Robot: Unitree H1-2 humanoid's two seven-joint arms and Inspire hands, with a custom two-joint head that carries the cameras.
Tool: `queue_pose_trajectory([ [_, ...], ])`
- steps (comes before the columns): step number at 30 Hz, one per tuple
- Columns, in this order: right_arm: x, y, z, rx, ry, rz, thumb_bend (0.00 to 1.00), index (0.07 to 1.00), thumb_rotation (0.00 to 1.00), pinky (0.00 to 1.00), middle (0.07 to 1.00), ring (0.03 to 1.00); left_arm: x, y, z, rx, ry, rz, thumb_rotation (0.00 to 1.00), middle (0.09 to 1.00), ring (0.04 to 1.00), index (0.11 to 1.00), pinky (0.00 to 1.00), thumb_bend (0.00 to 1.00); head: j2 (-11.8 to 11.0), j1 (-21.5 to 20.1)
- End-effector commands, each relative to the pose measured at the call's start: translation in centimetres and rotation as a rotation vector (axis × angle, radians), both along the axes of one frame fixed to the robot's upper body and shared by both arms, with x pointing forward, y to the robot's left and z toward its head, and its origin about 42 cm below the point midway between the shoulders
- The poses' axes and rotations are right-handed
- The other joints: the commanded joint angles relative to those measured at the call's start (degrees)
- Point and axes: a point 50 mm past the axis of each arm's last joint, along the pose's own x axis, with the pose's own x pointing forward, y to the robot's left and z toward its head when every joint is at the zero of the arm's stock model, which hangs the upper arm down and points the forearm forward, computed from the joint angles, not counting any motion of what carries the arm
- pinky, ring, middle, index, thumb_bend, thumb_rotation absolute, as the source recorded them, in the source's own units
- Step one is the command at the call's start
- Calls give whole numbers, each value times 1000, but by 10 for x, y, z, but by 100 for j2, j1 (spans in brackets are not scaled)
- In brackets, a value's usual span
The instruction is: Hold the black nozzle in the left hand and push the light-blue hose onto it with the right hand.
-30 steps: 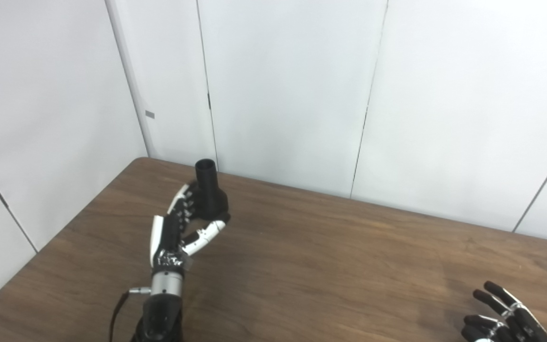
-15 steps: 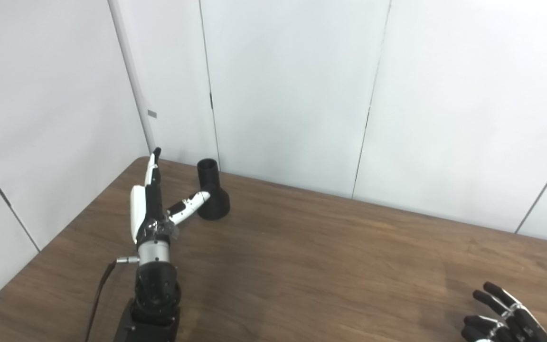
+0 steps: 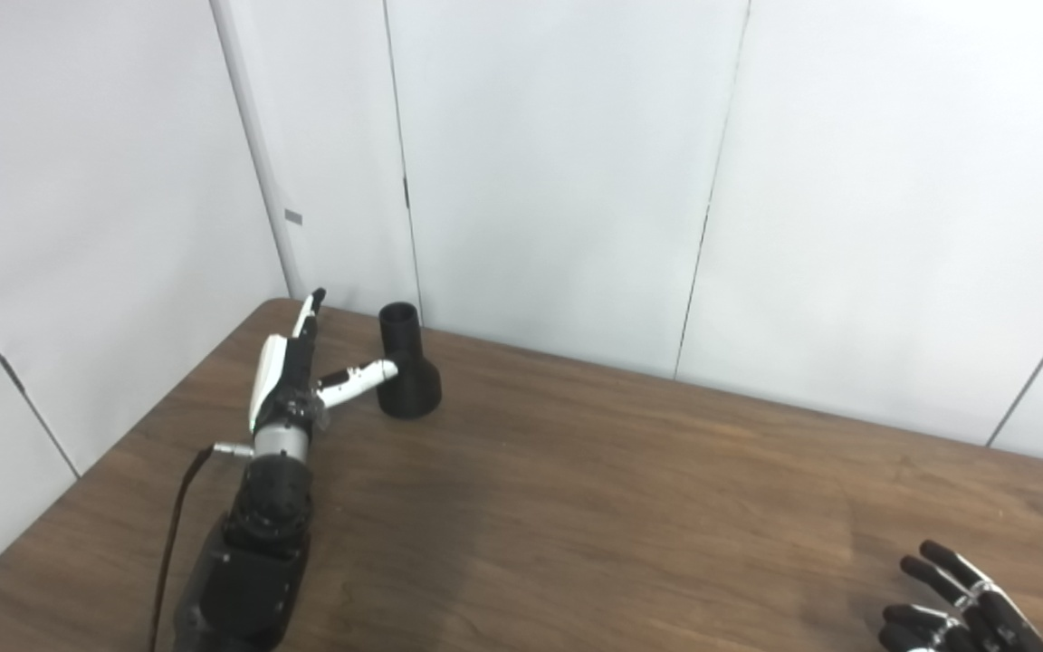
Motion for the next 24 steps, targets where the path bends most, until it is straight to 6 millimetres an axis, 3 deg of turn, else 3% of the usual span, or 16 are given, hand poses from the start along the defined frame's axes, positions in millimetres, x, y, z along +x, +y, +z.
queue_pose_trajectory([
  [1,3,2,16,3,-64,6,667,767,31,529,767,553,15,5,33,47,-84,-21,359,1000,1000,1000,956,1000,-9,0],
  [5,2,4,16,4,-60,5,651,765,3,533,759,546,21,8,27,35,-73,-24,322,1000,1000,1000,945,1000,-9,-55],
  [11,1,8,19,-5,-45,5,623,772,0,577,764,548,24,9,19,43,-37,-63,348,1000,1000,1000,987,1000,-4,-91],
  [16,0,9,23,-18,-46,8,581,804,0,591,790,572,25,6,13,81,-27,-99,347,990,957,1000,850,995,27,-122],
  [24,-1,11,24,-11,-37,-9,579,808,0,636,824,593,24,3,2,103,-8,-115,291,920,883,921,793,931,37,-129],
])
